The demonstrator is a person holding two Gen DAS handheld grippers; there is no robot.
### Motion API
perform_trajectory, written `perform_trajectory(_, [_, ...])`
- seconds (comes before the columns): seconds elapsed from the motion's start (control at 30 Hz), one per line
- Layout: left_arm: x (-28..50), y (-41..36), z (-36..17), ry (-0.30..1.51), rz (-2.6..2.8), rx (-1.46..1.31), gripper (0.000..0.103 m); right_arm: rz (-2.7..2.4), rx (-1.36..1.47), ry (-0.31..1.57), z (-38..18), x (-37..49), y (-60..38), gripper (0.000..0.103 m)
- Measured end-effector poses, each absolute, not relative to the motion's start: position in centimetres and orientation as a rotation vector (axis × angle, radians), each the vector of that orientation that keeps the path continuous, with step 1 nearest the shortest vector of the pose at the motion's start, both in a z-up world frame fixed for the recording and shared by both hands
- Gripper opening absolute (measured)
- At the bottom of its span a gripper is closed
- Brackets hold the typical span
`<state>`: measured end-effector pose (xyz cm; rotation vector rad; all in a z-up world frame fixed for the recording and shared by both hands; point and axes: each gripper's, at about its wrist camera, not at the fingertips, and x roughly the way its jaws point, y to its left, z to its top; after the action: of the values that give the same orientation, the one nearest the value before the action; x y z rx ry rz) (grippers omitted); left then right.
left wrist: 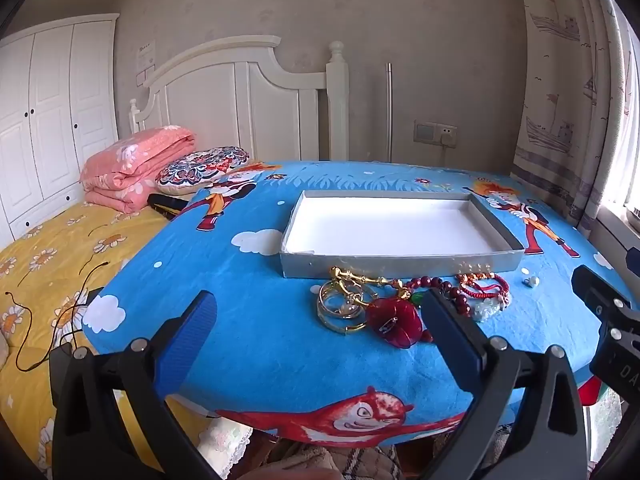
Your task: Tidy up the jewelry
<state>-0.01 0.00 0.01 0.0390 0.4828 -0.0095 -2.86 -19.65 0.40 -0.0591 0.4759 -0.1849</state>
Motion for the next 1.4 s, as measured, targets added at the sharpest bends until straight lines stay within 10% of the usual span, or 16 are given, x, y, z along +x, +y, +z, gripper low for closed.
perform_trajectory(1.4, [0.1,1.0,-0.2,0.495,0.022,0.014,0.099,-0.183,-0.065,0.497,-0.3,-2.4,-19.2,0.085])
